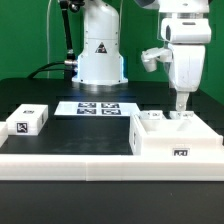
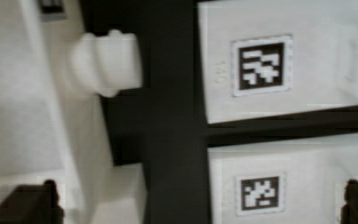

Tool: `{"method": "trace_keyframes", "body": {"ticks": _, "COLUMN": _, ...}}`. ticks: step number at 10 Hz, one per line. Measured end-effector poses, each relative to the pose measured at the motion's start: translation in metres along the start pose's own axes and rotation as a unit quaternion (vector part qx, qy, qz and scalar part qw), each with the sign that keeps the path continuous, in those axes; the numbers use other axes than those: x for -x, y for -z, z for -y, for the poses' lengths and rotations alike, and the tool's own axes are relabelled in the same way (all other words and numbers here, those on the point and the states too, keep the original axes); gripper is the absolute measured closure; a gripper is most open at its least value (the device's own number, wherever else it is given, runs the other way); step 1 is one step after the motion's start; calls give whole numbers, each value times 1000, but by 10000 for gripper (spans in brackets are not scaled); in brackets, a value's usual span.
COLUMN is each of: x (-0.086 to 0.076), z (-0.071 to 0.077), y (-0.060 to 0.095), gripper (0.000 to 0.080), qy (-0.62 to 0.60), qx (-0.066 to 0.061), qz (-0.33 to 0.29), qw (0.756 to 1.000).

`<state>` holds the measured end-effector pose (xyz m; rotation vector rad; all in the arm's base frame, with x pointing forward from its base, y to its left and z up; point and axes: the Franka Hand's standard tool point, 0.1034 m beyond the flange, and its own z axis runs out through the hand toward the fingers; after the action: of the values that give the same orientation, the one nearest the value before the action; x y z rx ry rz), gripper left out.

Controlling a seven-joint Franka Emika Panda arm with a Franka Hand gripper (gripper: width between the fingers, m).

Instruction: Assemble cabinet

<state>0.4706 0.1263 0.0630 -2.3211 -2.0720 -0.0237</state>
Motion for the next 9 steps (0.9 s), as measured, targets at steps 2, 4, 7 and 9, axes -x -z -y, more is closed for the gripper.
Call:
{"method": "trace_keyframes", "body": {"ticks": 2, "x": -4, "z": 9, "y": -4, "gripper": 2, "qy": -13, "qx": 4, "qz": -6, "qw": 1000}}
{"method": "trace_keyframes", "body": {"ticks": 4, "x": -3, "z": 9, "y": -5, "gripper": 2, "qy": -14, "qx": 3, "qz": -6, "qw": 1000}}
{"method": "trace_keyframes", "body": {"ticks": 7, "x": -12, "z": 26, "y": -13, "gripper": 2, "qy": -10, "qx": 8, "qz": -15, "qw": 1000}}
{"method": "trace_keyframes", "body": {"ticks": 9, "x": -18, "z": 47, "y": -24, "gripper": 2, "qy": -1, "qx": 10, "qz": -26, "qw": 1000}}
